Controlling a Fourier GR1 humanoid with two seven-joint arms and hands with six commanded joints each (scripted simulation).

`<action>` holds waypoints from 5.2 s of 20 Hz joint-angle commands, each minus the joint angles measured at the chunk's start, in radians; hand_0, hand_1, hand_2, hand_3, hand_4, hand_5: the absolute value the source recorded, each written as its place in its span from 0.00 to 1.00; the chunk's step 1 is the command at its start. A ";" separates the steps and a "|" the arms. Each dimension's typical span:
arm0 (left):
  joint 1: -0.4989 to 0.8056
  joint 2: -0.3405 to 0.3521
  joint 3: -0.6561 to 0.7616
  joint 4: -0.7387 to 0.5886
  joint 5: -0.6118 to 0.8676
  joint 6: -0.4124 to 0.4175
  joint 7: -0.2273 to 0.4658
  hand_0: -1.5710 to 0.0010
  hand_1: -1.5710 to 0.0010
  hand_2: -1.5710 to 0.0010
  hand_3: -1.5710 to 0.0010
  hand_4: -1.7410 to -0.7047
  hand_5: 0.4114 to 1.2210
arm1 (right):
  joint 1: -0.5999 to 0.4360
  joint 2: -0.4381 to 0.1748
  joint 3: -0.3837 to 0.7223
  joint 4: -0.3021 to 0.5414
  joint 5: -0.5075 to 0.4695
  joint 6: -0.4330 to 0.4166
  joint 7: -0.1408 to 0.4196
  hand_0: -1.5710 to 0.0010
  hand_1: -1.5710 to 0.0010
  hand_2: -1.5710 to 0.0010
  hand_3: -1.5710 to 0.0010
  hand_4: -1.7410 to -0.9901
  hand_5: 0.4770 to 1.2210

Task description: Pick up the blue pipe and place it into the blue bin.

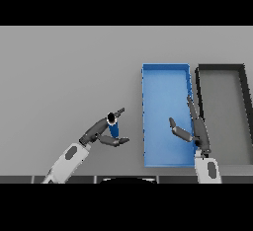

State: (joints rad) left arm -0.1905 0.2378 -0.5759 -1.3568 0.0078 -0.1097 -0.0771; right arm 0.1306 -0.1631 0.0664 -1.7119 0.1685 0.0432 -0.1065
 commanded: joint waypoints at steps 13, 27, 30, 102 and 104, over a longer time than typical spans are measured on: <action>0.033 -0.079 0.004 0.010 0.035 0.009 -0.098 0.16 0.14 0.12 0.12 0.22 0.90 | -0.007 -0.007 -0.012 0.005 -0.030 0.020 0.002 1.00 1.00 1.00 1.00 0.69 0.23; -0.040 -0.158 0.028 -0.219 0.030 -0.032 -0.037 0.01 0.01 0.01 0.01 0.27 1.00 | -0.009 -0.015 -0.009 0.005 0.003 0.003 0.003 1.00 1.00 1.00 1.00 0.76 0.22; -0.049 -0.167 0.027 -0.237 0.013 -0.041 0.015 0.00 0.00 0.00 0.00 0.26 1.00 | -0.002 -0.018 -0.016 0.019 -0.005 0.009 -0.017 1.00 1.00 1.00 1.00 0.78 0.22; 0.007 -0.266 0.179 -0.265 -0.181 -0.299 0.140 0.88 0.89 0.89 0.90 0.72 0.44 | -0.613 0.034 0.429 -0.203 -0.268 0.201 0.564 0.00 0.00 0.00 0.00 0.00 1.00; 0.013 -0.277 0.177 -0.262 -0.175 -0.294 0.161 0.92 0.93 0.93 0.94 0.74 0.29 | -0.606 0.037 0.420 -0.200 -0.265 0.208 0.568 0.00 0.00 0.00 0.00 0.00 1.00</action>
State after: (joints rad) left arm -0.1776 -0.0389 -0.3986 -1.6192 -0.1676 -0.4021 0.0839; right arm -0.4755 -0.1255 0.4868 -1.9121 -0.0970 0.2527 0.4661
